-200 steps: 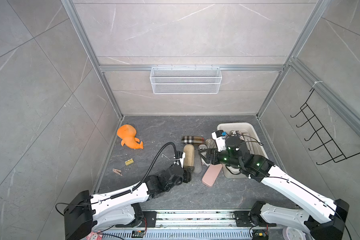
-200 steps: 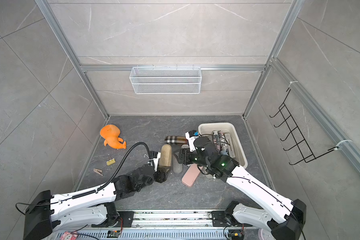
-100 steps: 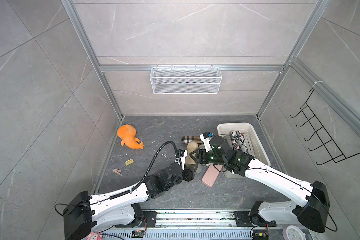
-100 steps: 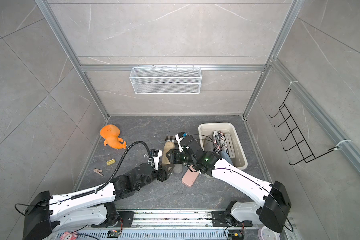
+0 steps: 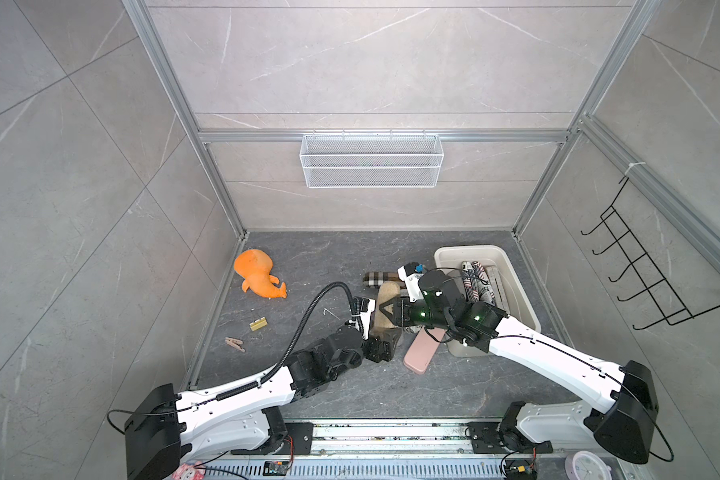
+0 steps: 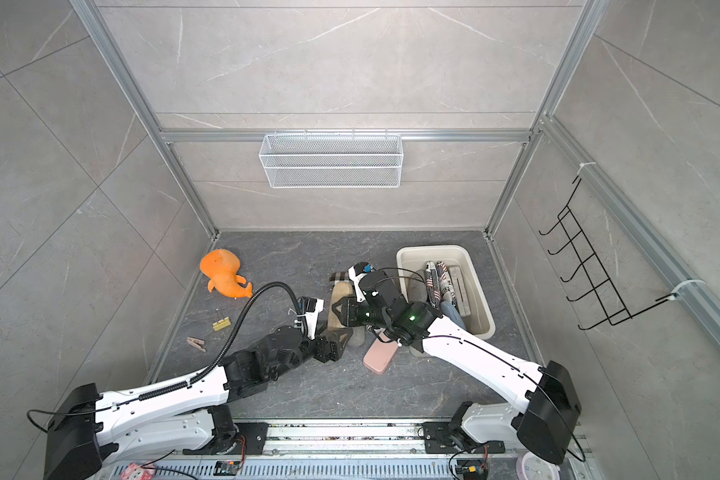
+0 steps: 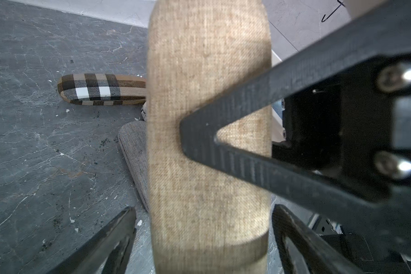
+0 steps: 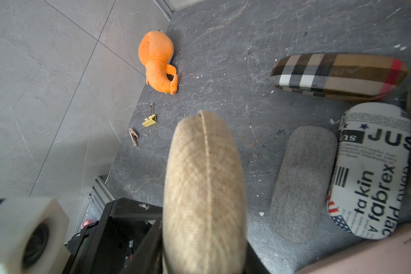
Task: Put the glasses cases into the storage boxes
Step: Pick up the glasses case at the center of the board, then place the glasses case in the storage box.
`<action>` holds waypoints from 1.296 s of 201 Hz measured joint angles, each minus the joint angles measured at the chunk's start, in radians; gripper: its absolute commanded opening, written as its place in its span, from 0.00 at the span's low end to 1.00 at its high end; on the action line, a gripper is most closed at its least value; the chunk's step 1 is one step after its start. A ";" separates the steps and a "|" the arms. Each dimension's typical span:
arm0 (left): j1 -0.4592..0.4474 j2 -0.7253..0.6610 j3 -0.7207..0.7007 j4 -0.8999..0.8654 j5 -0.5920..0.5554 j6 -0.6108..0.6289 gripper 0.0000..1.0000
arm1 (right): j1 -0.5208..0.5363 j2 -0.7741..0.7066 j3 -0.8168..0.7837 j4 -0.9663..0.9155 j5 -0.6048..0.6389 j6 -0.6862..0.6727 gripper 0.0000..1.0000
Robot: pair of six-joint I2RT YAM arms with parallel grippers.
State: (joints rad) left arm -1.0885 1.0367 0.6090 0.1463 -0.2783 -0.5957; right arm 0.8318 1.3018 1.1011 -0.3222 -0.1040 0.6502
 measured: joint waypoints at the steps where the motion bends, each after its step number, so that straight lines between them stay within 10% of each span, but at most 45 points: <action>1: 0.000 -0.002 0.000 -0.001 0.000 0.000 0.93 | 0.000 0.000 0.002 -0.001 0.001 0.000 0.40; 48: 0.000 -0.158 -0.039 -0.041 -0.011 -0.030 0.92 | -0.027 -0.025 0.190 -0.170 0.087 -0.094 0.40; 142: 0.000 -0.309 -0.098 -0.237 -0.097 -0.067 0.92 | -0.462 -0.141 0.210 -0.492 0.307 -0.331 0.41; 260: 0.000 -0.229 -0.103 -0.250 -0.113 -0.066 0.93 | -0.493 -0.003 0.074 -0.634 0.452 -0.377 0.42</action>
State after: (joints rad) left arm -1.0885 0.8078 0.5060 -0.1040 -0.3916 -0.6621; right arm 0.3389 1.2991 1.1755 -0.9558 0.3477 0.2733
